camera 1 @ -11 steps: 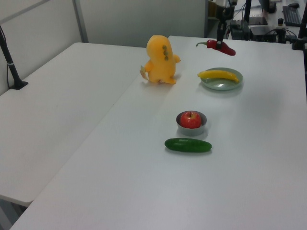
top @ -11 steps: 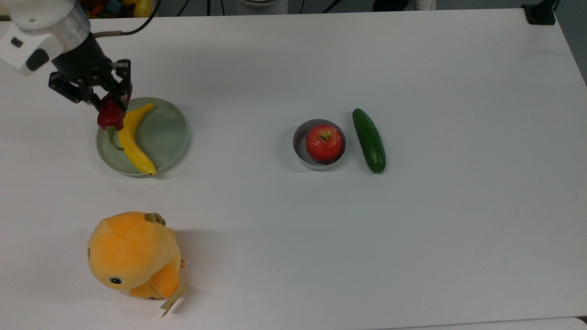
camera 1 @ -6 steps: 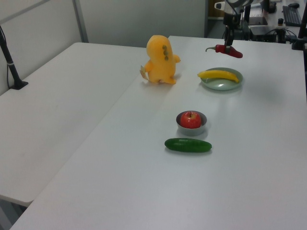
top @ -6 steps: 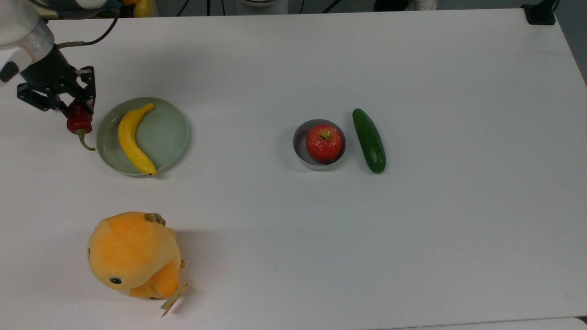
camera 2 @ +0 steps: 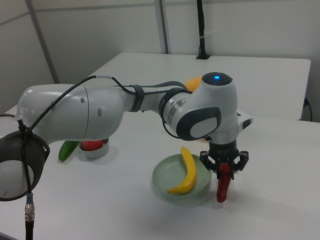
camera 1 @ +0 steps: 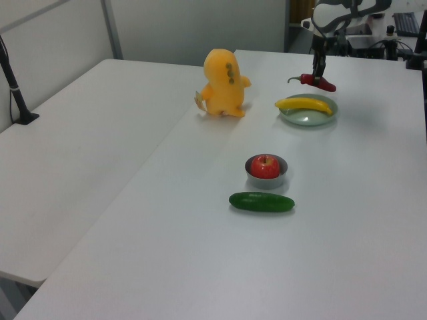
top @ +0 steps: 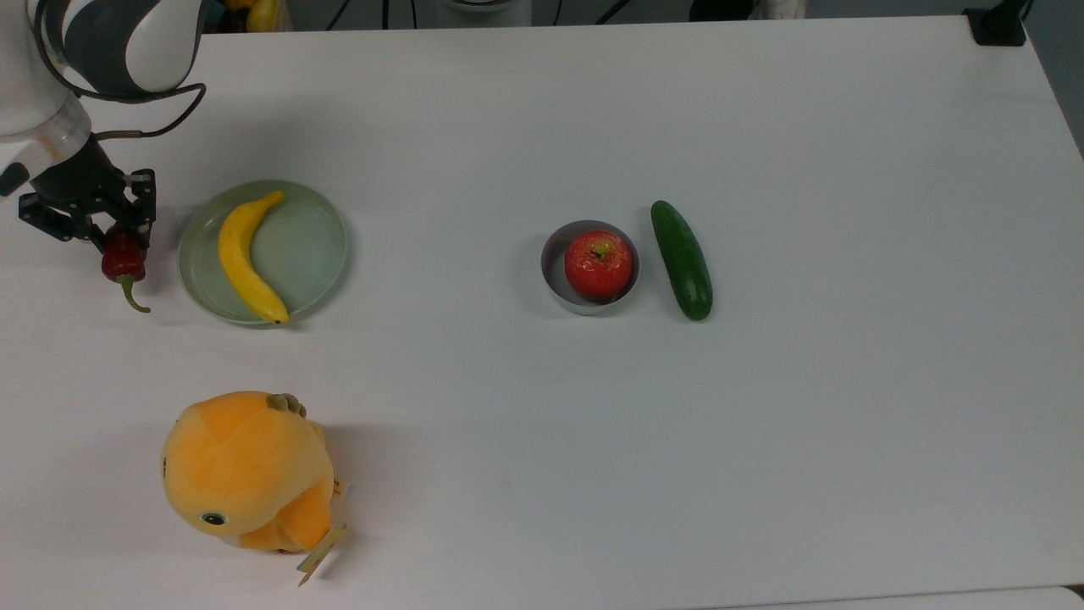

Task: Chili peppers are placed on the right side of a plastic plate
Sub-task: 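Lower the chili pepper beside the banana on the plate and release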

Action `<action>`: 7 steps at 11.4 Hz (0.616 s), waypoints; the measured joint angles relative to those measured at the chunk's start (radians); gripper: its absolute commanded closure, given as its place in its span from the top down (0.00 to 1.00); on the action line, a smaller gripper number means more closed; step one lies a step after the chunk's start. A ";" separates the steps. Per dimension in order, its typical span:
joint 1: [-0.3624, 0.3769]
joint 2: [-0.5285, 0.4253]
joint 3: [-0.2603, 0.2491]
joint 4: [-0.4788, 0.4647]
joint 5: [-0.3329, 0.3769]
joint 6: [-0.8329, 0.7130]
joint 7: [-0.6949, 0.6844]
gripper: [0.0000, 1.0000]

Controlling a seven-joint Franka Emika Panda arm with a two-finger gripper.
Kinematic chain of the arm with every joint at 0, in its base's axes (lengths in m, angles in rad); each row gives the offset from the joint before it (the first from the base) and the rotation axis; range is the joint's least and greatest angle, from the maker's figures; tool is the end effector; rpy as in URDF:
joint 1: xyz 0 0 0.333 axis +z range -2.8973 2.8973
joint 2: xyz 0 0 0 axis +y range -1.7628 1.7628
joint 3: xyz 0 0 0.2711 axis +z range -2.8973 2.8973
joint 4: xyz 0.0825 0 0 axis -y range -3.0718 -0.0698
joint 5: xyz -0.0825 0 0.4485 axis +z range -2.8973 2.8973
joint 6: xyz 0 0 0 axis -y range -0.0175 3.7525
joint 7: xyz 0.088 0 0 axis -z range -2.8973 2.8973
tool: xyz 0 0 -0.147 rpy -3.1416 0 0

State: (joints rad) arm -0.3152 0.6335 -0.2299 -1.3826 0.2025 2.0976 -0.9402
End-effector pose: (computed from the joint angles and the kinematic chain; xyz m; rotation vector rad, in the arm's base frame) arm 0.6769 -0.3643 0.2543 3.0571 0.5431 0.1622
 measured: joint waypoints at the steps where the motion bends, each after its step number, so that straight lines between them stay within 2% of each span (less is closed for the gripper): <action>1: 0.000 0.002 0.000 -0.001 0.000 0.002 -0.001 0.35; 2: 0.000 0.004 0.000 -0.005 0.000 0.012 -0.001 0.43; 3: 0.001 0.006 0.000 -0.013 0.000 0.023 -0.001 0.77; 4: 0.002 0.009 0.001 -0.022 0.000 0.035 -0.001 1.00; 7: 0.004 0.010 0.003 -0.029 0.001 0.050 0.000 1.00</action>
State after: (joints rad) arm -0.3113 0.6439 -0.2273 -1.4113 0.2037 2.1481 -0.9405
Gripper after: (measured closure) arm 0.352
